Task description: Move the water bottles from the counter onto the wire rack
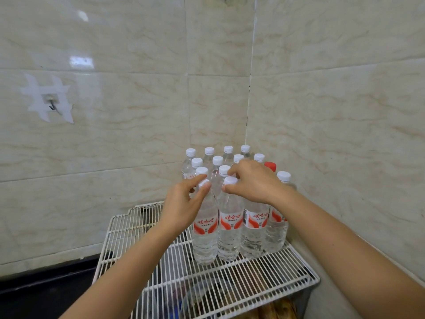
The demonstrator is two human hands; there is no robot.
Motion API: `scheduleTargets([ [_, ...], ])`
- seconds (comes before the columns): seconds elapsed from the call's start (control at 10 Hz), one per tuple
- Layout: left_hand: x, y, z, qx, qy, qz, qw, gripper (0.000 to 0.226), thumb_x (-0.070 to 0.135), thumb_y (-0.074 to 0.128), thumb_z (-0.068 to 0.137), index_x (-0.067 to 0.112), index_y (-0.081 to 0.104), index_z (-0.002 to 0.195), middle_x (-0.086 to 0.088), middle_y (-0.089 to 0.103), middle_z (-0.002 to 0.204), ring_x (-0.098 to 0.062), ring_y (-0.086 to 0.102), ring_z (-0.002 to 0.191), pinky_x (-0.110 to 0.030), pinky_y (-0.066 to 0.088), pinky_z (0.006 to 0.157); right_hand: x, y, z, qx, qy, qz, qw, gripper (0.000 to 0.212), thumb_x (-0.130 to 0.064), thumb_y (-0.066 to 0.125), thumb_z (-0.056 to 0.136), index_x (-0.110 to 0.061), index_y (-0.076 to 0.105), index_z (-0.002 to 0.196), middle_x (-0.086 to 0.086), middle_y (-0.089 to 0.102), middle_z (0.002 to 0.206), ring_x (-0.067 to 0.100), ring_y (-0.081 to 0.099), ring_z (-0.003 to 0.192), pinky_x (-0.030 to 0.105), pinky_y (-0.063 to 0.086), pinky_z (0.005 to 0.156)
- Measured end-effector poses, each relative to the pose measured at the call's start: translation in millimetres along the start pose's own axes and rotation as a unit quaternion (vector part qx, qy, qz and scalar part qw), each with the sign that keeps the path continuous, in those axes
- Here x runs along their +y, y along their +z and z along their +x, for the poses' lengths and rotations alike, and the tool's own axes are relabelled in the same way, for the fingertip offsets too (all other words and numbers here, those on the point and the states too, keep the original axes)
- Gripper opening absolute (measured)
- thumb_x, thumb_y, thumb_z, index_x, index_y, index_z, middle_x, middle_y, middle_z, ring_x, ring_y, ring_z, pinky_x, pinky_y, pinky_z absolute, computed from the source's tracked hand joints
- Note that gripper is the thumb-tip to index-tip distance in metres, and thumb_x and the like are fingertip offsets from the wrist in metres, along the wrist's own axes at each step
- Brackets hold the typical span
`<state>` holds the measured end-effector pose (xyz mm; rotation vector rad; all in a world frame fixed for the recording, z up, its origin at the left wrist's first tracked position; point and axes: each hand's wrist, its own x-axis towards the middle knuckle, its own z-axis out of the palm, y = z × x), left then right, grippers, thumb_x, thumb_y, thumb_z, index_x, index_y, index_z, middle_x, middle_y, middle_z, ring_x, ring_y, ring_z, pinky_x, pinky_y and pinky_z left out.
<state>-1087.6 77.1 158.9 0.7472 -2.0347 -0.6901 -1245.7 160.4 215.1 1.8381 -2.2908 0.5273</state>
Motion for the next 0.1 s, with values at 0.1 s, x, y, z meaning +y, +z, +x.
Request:
scheduleTargets([
  [0.1,-2.4,6.5,-2.6,0.028,-0.006,-0.068,0.997,0.037,0.039,0.048,0.095,0.027,0.057,0.13,0.01,0.063,0.126,0.006,0.058,0.101,-0.026,0.051,0.088,0.1,-11.5,-12.6,0.105,0.011,0.141,0.984,0.027,-0.039,0.067,0.084,-0.017,0.073,0.098,-0.006,0.066,0.088,0.014,0.061,0.083,0.032,0.049,0.07],
])
